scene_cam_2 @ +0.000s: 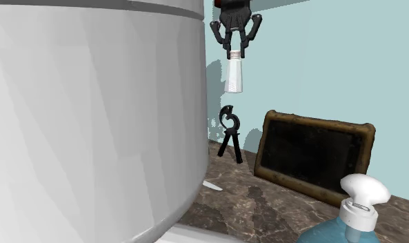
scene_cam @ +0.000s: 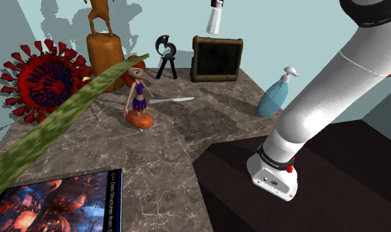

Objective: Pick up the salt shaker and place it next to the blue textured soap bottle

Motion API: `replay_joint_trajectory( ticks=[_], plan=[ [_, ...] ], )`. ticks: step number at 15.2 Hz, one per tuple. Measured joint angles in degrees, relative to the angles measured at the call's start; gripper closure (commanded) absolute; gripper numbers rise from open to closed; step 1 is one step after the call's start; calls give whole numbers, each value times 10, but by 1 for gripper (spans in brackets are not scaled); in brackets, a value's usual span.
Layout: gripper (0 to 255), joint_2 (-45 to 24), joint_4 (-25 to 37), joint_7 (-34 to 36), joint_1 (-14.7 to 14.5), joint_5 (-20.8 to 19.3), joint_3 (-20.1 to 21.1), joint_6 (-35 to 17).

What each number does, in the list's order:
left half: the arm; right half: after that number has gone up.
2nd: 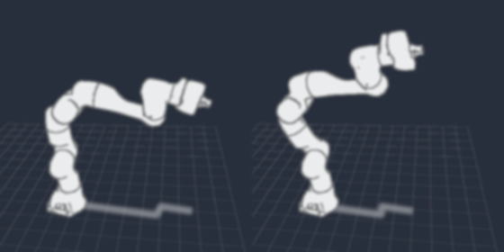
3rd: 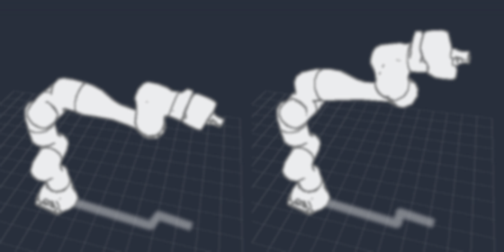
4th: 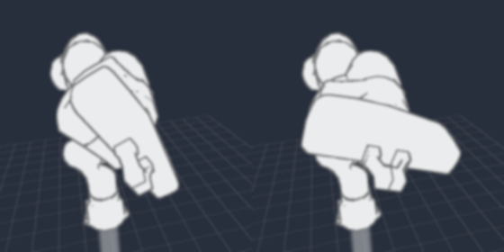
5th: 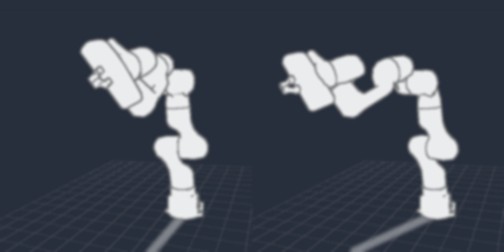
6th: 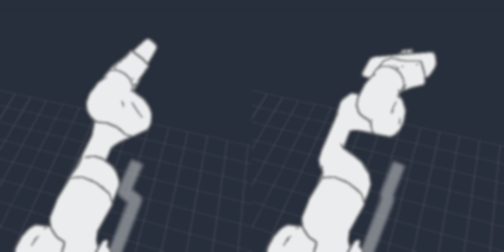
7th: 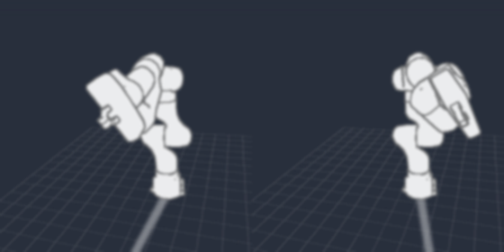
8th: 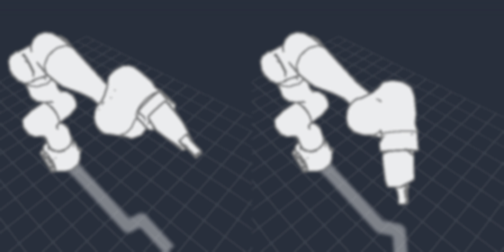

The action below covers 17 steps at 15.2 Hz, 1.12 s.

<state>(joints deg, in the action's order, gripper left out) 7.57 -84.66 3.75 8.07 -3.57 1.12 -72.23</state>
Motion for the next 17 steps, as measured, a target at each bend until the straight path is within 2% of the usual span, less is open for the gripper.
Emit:
replay_joint_trajectory(
  ticks=[6,17],
  plan=[
    [255,100,-108,-62,23,-14,-37,-12],
    [255,226,-211,-188,64,-73,-122,-4]
  ],
)
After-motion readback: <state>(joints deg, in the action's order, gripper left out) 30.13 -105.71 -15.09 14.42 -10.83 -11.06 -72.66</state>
